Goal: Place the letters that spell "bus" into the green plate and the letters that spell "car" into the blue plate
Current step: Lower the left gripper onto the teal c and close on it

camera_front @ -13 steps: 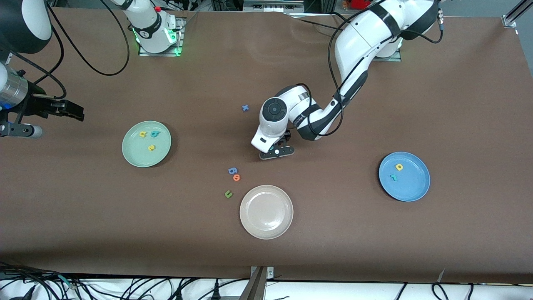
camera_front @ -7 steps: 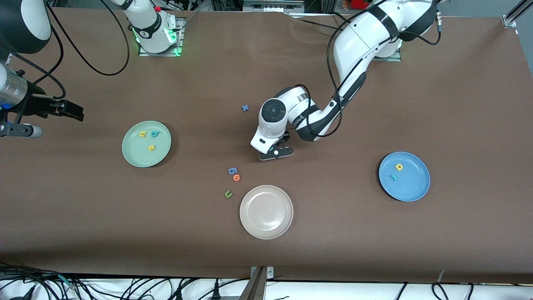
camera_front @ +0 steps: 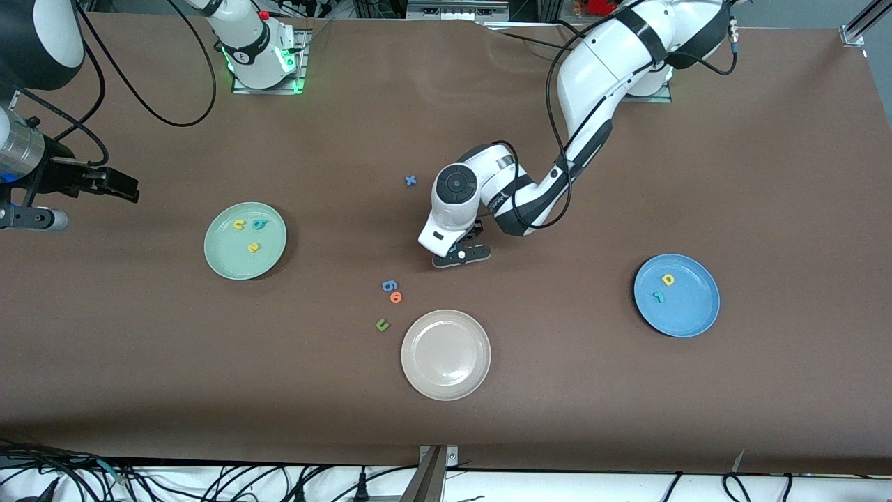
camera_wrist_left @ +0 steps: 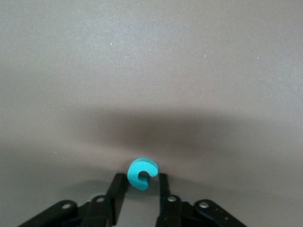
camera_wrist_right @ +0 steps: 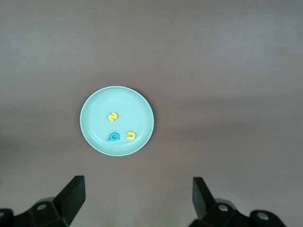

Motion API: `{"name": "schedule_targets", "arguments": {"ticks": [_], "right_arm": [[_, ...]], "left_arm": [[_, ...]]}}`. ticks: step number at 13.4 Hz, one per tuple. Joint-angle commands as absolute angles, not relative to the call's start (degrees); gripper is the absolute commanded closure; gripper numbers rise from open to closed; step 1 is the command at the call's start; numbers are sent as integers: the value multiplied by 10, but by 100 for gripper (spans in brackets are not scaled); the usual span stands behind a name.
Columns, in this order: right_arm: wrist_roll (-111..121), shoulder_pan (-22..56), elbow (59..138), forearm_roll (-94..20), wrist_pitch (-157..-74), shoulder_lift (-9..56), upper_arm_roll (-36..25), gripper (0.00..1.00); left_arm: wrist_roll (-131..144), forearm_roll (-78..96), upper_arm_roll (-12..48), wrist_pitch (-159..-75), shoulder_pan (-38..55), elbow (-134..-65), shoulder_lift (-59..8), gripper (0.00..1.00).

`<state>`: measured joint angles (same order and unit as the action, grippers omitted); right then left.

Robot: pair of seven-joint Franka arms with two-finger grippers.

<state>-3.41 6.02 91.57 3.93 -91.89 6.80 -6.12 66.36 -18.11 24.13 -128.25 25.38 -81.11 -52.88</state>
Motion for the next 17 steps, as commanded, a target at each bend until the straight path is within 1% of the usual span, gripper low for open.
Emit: {"name": "schedule_targets", "arguments": {"ticks": [1,4,7,10,13,15,17], "right_arm": [[-25,54,918,37,-911,59,-59,0],[-24,54,918,37,-911,59,-59,0],[-24,54,918,37,-911,59,-59,0],[-24,54,918,37,-911,59,-59,0],[-24,54,918,37,-911,59,-59,0],[-24,54,918,37,-911,59,-59,0],[-24,53,918,37,-911,59,-60,0]], "left_arm": [[681,-200,237,-1281,264,-795,-541,72],[681,-200,237,-1281,264,-795,-541,74],[681,-200,237,-1281,263,-795,-542,74],[680,-200,237,-1281,263,-795,-543,68],[681,-200,220,-1281,268,-794,-544,68],[680,-200,218,-1281,269,-793,-545,68],[681,-200,218,-1281,269,-793,-545,74]]}}
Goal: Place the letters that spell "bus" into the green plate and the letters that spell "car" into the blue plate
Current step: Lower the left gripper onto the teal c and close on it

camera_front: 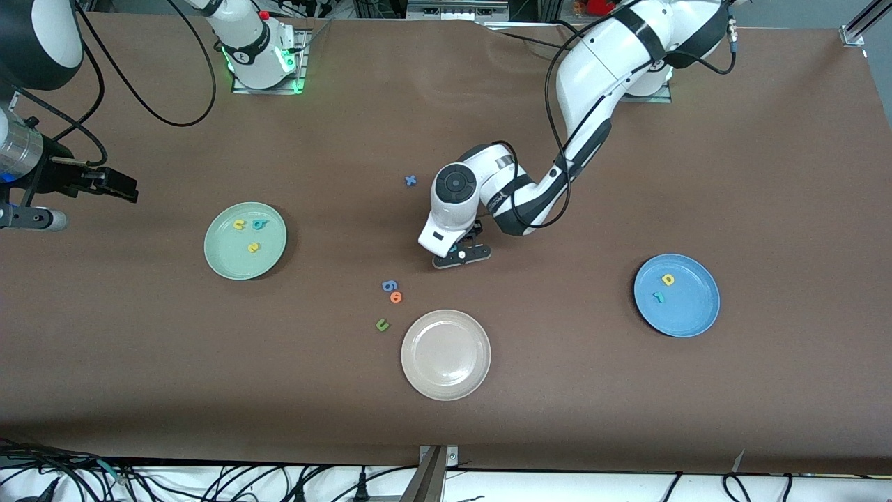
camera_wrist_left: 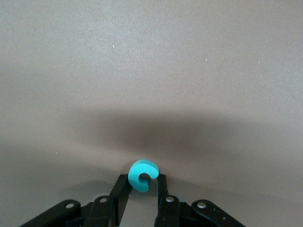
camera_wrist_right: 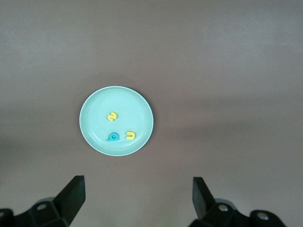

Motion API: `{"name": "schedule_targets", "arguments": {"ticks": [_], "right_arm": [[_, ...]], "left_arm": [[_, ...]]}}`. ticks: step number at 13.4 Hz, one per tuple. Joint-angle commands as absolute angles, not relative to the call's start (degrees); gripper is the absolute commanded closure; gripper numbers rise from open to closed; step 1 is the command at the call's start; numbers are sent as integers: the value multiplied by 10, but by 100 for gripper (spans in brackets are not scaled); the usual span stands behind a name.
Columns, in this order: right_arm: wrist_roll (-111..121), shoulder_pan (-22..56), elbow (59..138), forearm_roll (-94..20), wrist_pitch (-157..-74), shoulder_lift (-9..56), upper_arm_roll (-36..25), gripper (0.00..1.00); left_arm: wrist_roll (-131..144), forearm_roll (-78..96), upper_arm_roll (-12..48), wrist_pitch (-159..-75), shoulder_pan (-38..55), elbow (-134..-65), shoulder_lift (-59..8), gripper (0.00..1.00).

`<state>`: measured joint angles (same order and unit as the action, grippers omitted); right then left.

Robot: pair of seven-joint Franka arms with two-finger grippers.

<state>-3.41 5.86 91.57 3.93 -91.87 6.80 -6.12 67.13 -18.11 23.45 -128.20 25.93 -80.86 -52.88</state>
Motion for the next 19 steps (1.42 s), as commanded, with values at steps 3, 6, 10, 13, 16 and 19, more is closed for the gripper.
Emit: {"name": "schedule_targets", "arguments": {"ticks": [3,6,10,13,16,19], "right_arm": [[-24,53,918,37,-911,59,-60,0],[-24,53,918,37,-911,59,-60,0],[-24,53,918,37,-911,59,-60,0],[-24,53,918,36,-911,59,-60,0],[-24,53,918,36,-911,59,-60,0],[-24,52,918,37,-911,59,-60,0]], "left_arm": [[681,-200,218,-1281,269,-793,-545,80],[681,-200,218,-1281,269,-794,-548,81],[681,-200,218,-1281,268,-793,-548,83],[679,-199,218,-1281,265,-793,-547,85],[676,-195,218,-1280,256,-792,-542,87],[674,-195,218,-1273,237,-792,-537,87]]}}
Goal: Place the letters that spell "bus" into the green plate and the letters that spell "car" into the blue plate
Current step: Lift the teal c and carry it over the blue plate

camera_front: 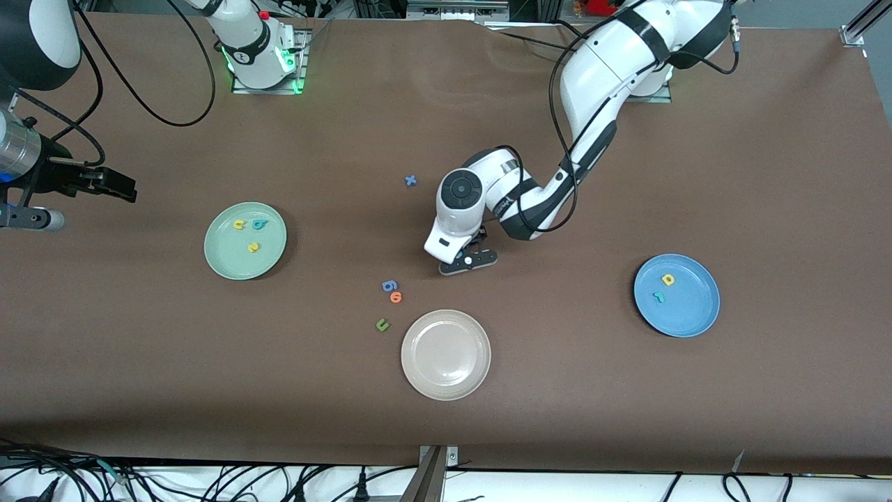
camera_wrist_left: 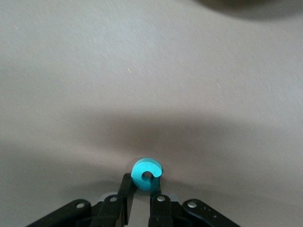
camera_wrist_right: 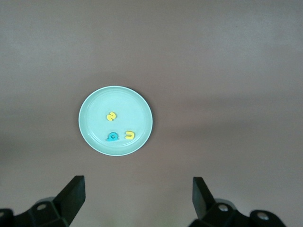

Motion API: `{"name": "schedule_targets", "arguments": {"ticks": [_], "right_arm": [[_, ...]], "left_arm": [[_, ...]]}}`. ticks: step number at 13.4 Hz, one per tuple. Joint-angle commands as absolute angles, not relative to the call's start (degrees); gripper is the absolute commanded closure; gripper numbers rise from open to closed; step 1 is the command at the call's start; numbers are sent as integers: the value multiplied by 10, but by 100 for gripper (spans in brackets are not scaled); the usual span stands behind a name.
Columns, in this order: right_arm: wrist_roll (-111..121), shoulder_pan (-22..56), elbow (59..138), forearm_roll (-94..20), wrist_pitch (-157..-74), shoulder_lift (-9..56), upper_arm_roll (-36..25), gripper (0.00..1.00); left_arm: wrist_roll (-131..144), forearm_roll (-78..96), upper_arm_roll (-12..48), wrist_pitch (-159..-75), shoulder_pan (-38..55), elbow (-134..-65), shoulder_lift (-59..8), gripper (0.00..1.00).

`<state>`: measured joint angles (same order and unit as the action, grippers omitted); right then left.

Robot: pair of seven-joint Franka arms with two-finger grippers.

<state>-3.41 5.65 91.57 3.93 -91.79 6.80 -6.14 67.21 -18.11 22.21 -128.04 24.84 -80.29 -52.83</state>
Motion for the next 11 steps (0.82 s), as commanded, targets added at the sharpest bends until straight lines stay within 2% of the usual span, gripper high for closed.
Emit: {"name": "schedule_targets", "arguments": {"ticks": [1,6,11], "right_arm": [[-24,53,918,36,-911,60,-60,0],[-24,52,918,36,-911,60,-60,0],[-24,52,918,36,-911,59,-61,0]], "left_arm": [[673,-196,219,-1273,231,-792,-535,87],[610,-194,228,-1190,181,-782,-518,88],[443,-157,229,-1080,105,-782,-468,89]]}}
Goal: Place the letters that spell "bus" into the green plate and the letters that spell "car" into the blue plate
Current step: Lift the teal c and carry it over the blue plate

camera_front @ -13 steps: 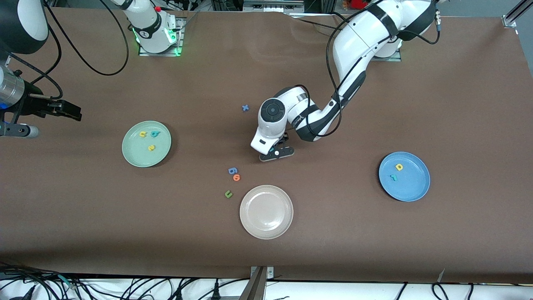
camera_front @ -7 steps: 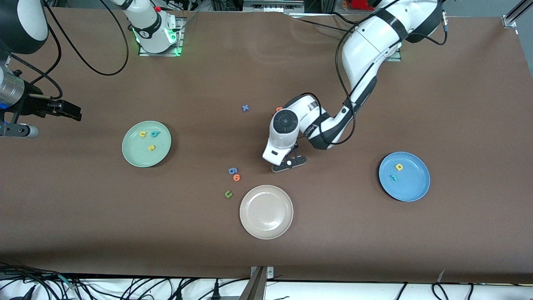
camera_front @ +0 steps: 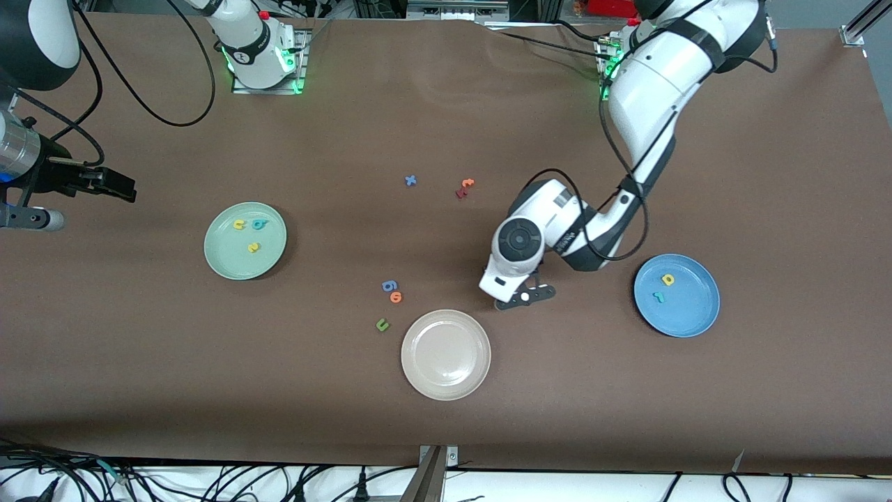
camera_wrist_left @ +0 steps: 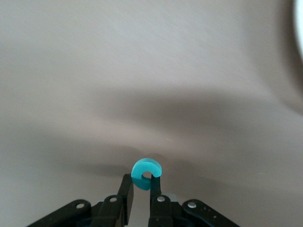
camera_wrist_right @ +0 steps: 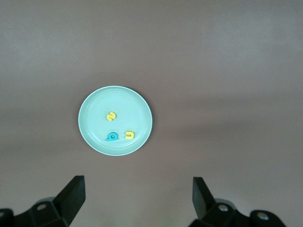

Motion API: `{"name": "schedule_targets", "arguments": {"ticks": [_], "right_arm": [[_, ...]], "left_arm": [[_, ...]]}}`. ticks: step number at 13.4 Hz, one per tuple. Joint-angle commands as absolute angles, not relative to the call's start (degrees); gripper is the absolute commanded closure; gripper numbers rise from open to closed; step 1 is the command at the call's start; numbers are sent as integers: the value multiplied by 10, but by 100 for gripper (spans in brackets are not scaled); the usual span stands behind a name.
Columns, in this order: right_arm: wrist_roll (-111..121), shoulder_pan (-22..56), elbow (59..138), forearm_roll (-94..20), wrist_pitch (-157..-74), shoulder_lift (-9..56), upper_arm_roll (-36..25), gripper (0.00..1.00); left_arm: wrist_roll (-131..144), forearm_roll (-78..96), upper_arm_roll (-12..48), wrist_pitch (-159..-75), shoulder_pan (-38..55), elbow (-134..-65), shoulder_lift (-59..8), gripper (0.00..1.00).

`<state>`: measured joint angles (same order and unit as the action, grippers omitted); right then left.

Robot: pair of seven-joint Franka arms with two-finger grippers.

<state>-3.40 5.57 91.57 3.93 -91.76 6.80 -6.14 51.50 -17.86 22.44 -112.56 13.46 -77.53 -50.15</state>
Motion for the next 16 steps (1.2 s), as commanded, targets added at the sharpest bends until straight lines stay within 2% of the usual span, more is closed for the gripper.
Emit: {"name": "schedule_targets", "arguments": {"ticks": [1,7,16], "right_arm": [[-24,52,918,36,-911,59,-61,0],[-24,52,918,36,-911,59,-61,0],[-24,52,918,36,-911,60,-61,0]], "left_arm": [[404,-153,229,-1056,90,-782,-455,89],[226,-161,224,-944,9,-783,-424,90],[69,-194,182,-942,-90,-785,-437,90]]}}
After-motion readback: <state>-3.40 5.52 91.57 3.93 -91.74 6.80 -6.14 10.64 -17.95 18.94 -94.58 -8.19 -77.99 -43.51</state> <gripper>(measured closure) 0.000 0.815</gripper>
